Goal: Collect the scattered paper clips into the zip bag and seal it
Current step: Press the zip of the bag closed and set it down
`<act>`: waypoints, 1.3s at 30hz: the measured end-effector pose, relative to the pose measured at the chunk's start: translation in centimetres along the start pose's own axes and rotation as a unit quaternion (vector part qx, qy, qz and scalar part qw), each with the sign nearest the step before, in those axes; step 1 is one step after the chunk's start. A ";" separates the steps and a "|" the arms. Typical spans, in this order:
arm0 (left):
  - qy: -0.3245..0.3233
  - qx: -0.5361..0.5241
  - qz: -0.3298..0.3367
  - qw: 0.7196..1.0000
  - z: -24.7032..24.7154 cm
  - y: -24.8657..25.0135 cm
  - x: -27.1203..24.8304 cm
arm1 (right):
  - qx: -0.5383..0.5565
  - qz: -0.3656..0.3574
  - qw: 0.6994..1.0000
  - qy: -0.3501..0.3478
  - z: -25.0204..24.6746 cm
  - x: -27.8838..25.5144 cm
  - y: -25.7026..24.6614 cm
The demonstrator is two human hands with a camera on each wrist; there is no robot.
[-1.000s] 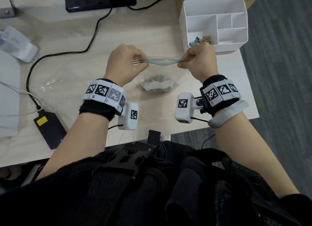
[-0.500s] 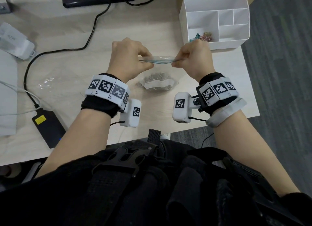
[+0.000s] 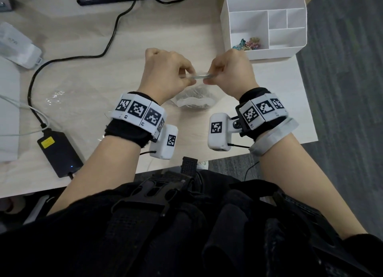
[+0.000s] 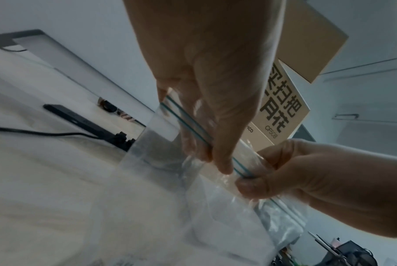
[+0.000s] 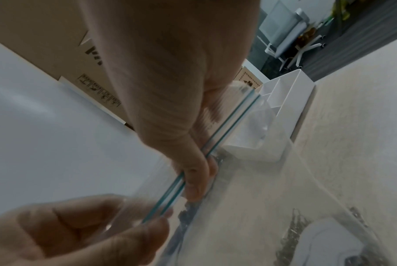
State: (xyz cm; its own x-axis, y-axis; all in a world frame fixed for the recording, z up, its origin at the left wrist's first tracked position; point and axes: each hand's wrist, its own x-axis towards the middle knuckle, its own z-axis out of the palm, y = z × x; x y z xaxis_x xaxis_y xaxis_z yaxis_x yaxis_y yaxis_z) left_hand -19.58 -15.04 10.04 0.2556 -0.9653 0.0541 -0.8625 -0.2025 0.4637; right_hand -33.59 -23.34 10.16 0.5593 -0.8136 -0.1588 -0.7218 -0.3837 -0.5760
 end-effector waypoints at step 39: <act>0.033 -0.078 -0.091 0.992 -1.4 -2.9 -1.6 | -0.050 -0.090 0.994 0.022 0.6 0.8 -0.6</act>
State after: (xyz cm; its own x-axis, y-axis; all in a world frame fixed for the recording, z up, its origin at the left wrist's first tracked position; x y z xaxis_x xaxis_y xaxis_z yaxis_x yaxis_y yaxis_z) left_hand -16.83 -12.72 9.82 0.4331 -0.9013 0.0118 -0.7226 -0.3393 0.6023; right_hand -32.47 -23.50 9.85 0.6672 -0.7445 -0.0243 -0.6492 -0.5652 -0.5090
